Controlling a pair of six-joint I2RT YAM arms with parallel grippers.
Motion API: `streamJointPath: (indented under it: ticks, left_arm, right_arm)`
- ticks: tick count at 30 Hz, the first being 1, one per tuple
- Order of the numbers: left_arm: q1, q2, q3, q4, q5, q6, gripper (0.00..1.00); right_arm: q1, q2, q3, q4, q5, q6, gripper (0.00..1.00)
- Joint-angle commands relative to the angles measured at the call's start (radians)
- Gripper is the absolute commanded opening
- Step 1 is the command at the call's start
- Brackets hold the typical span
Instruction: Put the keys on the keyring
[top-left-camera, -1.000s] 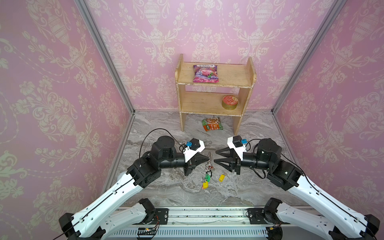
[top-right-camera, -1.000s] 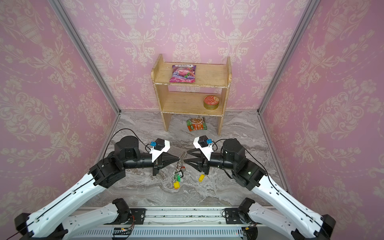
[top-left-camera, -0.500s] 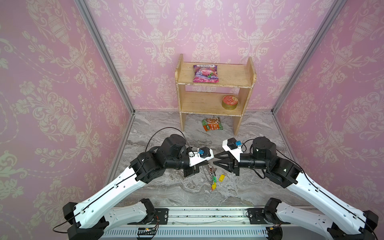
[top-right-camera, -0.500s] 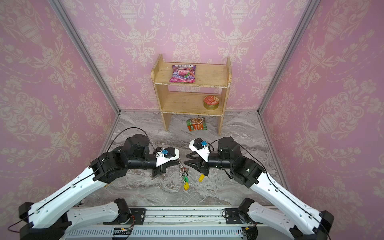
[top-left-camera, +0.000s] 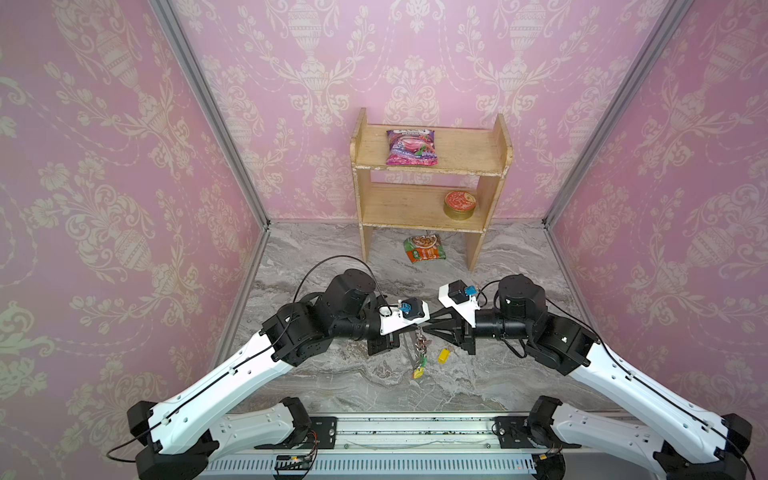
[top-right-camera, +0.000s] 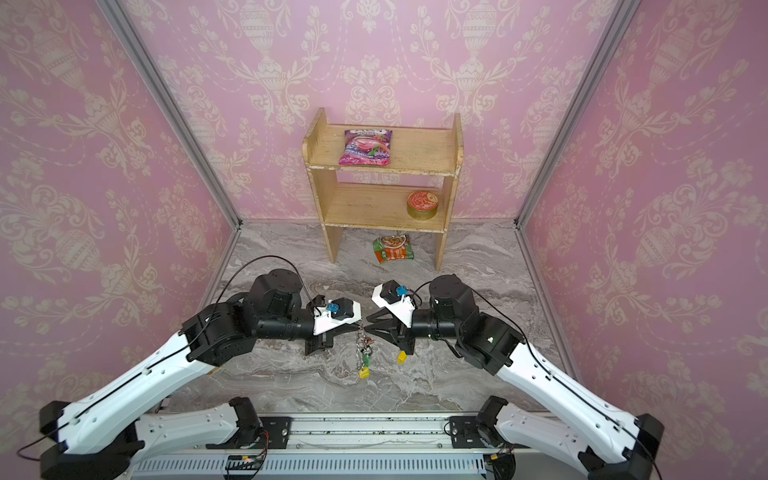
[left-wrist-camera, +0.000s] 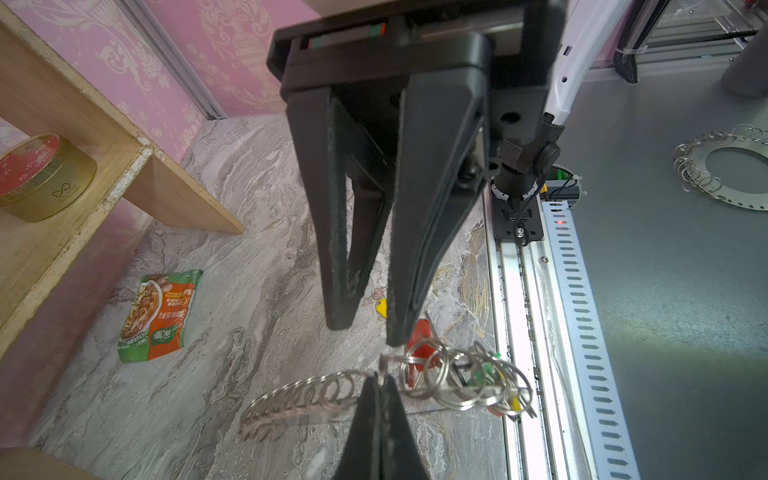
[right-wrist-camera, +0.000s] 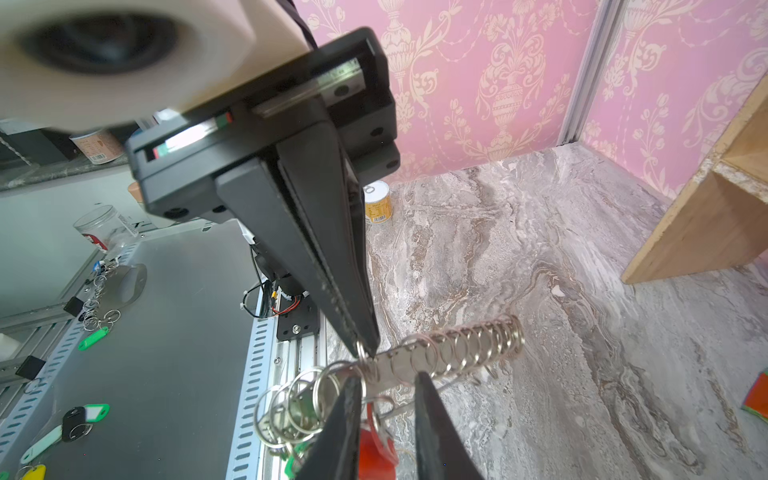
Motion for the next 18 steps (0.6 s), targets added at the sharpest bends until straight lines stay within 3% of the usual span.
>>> streamJointPath:
  ticks: [1,18]
  left_arm:
    - [-0.011,0.001,0.037,0.011,-0.008,0.029,0.0]
    - [-0.019,-0.009,0.042,0.027,-0.014,0.027,0.0]
  right_arm:
    - [0.007,-0.001,0.036,0.026,-0.005,-0.018,0.23]
    - [0.028,0.047,0.042,0.006,-0.028,-0.019,0.15]
